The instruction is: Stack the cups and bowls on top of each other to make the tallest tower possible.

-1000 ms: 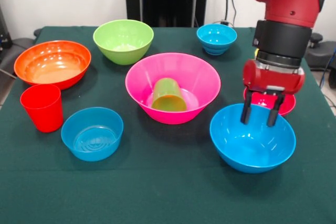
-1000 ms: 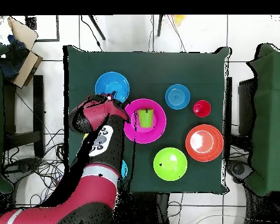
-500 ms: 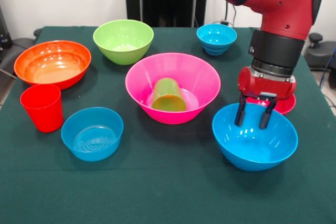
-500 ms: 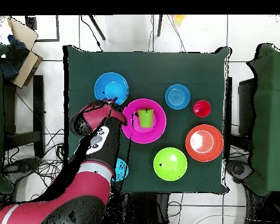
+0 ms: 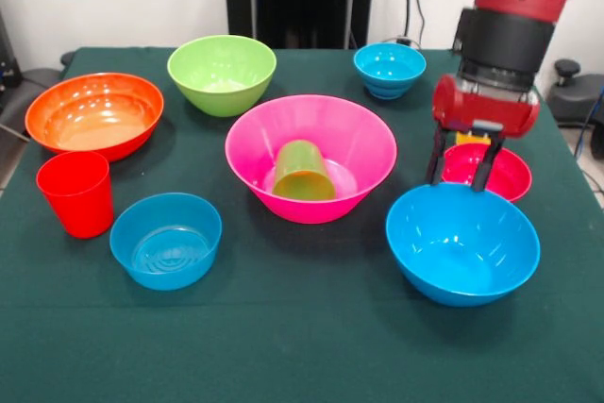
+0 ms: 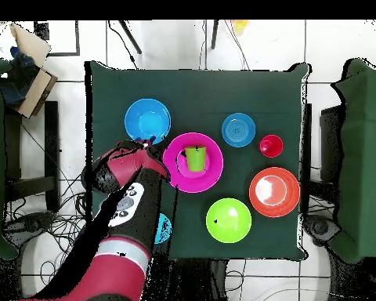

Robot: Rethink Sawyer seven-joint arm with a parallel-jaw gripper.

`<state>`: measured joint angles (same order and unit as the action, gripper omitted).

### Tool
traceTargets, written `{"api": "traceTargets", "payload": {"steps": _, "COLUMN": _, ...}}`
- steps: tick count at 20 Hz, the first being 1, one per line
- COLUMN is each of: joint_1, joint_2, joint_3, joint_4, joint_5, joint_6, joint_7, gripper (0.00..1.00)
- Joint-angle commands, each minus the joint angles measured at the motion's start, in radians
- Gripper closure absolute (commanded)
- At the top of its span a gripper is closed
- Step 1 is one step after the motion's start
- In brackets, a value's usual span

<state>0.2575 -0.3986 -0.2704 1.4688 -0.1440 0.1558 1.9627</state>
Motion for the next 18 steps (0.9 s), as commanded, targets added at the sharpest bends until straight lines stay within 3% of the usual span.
{"api": "traceTargets", "payload": {"steps": 1, "joint_1": 0.001, "joint_2": -0.098, "joint_3": 0.106, "joint_4": 0.102, "joint_5": -0.007, "joint_6": 0.083, "joint_7": 0.08, "gripper": 0.0}}
{"api": "traceTargets", "payload": {"steps": 5, "joint_1": 0.004, "joint_2": -0.087, "joint_3": 0.102, "joint_4": 0.078, "joint_5": 0.002, "joint_6": 0.094, "joint_7": 0.079, "gripper": 0.0}}
{"api": "traceTargets", "payload": {"steps": 13, "joint_1": 0.008, "joint_2": 0.056, "joint_3": 0.095, "joint_4": -0.038, "joint_5": 0.015, "joint_6": 0.022, "joint_7": 0.102, "gripper": 0.0}}
{"api": "traceTargets", "payload": {"steps": 18, "joint_1": 0.043, "joint_2": 0.12, "joint_3": 0.063, "joint_4": -0.079, "joint_5": 0.033, "joint_6": -0.015, "joint_7": 0.137, "gripper": 0.0}}
